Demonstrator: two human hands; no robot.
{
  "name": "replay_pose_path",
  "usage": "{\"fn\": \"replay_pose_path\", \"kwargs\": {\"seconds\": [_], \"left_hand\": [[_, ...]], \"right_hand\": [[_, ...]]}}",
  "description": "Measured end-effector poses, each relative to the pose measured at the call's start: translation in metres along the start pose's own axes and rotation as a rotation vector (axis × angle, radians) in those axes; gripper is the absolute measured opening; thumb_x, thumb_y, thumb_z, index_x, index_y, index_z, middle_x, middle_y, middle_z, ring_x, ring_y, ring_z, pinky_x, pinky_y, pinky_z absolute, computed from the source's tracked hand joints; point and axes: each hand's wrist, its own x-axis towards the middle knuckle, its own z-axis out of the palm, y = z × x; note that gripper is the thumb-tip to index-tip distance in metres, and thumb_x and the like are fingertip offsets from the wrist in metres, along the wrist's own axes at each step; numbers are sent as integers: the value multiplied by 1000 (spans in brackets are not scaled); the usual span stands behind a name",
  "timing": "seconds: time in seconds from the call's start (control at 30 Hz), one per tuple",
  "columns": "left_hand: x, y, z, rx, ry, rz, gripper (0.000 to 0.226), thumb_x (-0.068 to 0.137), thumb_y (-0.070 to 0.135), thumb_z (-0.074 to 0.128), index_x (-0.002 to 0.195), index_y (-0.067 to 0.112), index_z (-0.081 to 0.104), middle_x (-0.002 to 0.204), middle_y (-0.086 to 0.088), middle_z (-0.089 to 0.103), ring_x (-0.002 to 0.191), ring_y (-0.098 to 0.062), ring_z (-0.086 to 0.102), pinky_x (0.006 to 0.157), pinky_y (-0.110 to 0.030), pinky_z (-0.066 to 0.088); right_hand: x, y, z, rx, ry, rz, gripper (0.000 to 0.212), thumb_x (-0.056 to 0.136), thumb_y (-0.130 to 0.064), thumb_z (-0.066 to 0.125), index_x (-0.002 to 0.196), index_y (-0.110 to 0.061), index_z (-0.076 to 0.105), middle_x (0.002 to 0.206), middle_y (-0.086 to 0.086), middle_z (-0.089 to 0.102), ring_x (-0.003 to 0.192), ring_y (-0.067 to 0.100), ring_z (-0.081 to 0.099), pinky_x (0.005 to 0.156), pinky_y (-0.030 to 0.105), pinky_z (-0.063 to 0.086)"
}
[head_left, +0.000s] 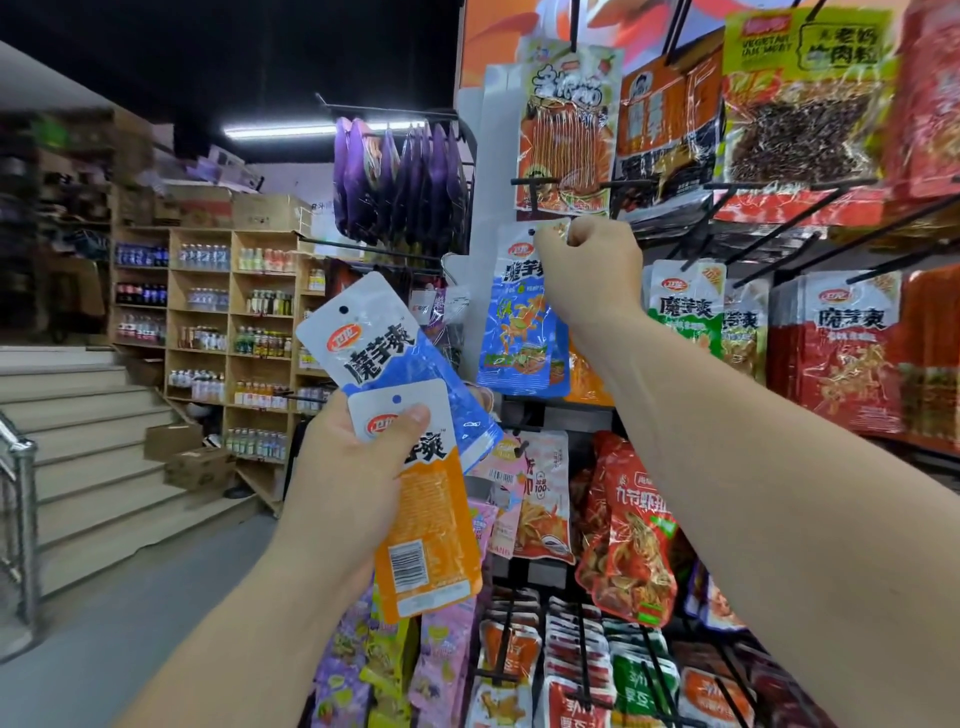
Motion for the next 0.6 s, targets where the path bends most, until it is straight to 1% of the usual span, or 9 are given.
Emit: {"fn": "replay_pose_path", "kwargs": {"seconds": [0.1, 0.2, 0.3, 0.33, 0.43, 0.53, 0.6], "left_hand": [[-1, 0, 0, 7, -4, 0, 17, 101, 10, 63, 114, 21, 68, 100, 1, 81, 86, -20, 79, 67, -35, 60], [-2, 0, 0, -3, -9, 4, 18, 101, 9, 63, 109, 23, 69, 99, 2, 81, 87, -19, 79, 71, -38, 59], [-3, -1, 0, -1, -13, 8, 18, 101, 9, 63, 109, 24, 68, 99, 3, 81, 87, -19, 79, 75, -40, 58], [-3, -2, 0, -1, -16, 8, 18, 101, 10, 63, 109, 25, 68, 99, 3, 81, 87, -18, 79, 75, -40, 58], [-4, -3, 1, 0, -22, 5, 18, 101, 10, 63, 111, 25, 67, 99, 4, 81, 88, -19, 79, 75, -40, 59], [-5, -5, 0, 2, -22, 4, 18, 101, 10, 63, 113, 23, 67, 100, 3, 81, 89, -20, 79, 75, -41, 60], [-6, -6, -1, 0, -23, 0, 19, 101, 10, 63, 116, 21, 67, 101, 2, 81, 90, -21, 79, 74, -41, 60]], "right_hand": [[2, -1, 0, -18, -3, 3, 50, 90, -15, 58, 57, -23, 22, 46, -9, 14, 46, 12, 11, 53, 30, 12], [6, 0, -1, -30, 14, 9, 54, 95, -22, 62, 54, -22, 25, 39, -8, 18, 43, 12, 13, 55, 33, 16], [8, 3, -2, -59, 22, 12, 56, 95, -28, 65, 53, -20, 28, 39, -7, 21, 41, 12, 17, 47, 32, 16], [9, 2, -2, -67, 25, 14, 56, 95, -28, 65, 52, -20, 28, 37, -7, 21, 40, 12, 18, 46, 32, 16], [10, -3, -3, -112, 42, 22, 56, 93, -24, 63, 50, -19, 28, 35, -7, 20, 38, 14, 18, 49, 32, 16], [11, -3, -3, -209, 65, 51, 53, 92, -22, 62, 49, -18, 31, 42, -5, 25, 44, 14, 21, 48, 31, 19], [12, 4, -2, -262, 65, 74, 52, 93, -25, 62, 50, -17, 34, 48, -2, 28, 48, 19, 23, 49, 32, 22]]}}
